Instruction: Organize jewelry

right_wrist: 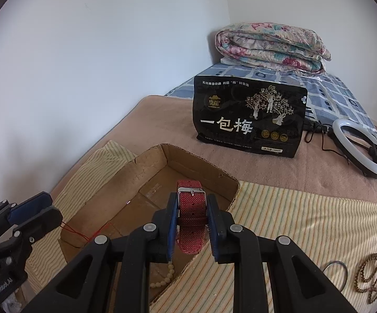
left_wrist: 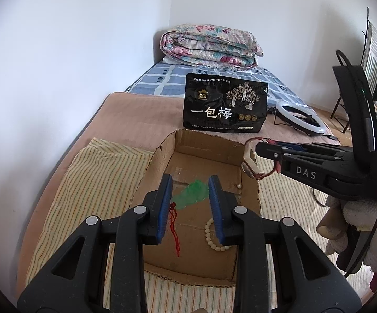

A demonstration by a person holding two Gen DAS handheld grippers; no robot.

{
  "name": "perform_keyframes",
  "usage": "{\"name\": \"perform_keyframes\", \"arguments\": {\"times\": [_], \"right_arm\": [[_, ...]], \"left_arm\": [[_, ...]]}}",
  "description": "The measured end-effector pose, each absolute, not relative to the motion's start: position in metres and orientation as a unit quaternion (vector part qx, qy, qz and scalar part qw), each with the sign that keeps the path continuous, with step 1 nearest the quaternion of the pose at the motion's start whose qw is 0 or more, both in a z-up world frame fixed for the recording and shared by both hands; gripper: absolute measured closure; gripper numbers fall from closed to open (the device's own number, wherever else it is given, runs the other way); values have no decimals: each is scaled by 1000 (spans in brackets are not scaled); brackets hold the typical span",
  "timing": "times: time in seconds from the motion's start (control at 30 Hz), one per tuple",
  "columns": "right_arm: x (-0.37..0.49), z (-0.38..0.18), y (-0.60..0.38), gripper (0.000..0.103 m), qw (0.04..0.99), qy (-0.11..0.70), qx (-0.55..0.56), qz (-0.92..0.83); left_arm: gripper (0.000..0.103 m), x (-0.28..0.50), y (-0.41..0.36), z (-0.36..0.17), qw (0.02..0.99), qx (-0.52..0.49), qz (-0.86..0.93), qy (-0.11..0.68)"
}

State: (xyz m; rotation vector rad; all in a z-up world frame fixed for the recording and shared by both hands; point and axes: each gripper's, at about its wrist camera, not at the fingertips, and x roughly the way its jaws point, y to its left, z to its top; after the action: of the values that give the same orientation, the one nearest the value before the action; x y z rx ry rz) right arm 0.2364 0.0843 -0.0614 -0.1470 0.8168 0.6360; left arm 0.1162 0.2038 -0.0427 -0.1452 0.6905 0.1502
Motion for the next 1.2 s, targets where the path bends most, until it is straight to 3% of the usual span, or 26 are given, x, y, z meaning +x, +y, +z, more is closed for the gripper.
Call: {"name": "perform_keyframes", "arguments": {"times": [0.8, 0.97, 1.0, 1.03, 1.07, 1.2], "right_arm": [[250, -79, 105, 81, 859, 398, -67, 315], [248, -74, 105, 55, 867, 386, -67, 308], [248, -73, 104, 52, 868, 385, -66, 307], [248, -72, 104, 50, 869, 385, -66, 304], [248, -71, 103, 44, 870, 384, -66, 303], [246, -66, 100, 26, 877, 375, -66, 293]], "left_arm": [[75, 128, 203, -54, 928, -71, 77, 357], [72, 129, 205, -55, 926, -79, 76, 361], [66, 129, 205, -55, 925, -80, 76, 363], [49, 129, 205, -55, 925, -81, 75, 363], [42, 128, 205, -54, 927, -82, 77, 359], [41, 125, 204, -51, 929, -82, 79, 353]]}}
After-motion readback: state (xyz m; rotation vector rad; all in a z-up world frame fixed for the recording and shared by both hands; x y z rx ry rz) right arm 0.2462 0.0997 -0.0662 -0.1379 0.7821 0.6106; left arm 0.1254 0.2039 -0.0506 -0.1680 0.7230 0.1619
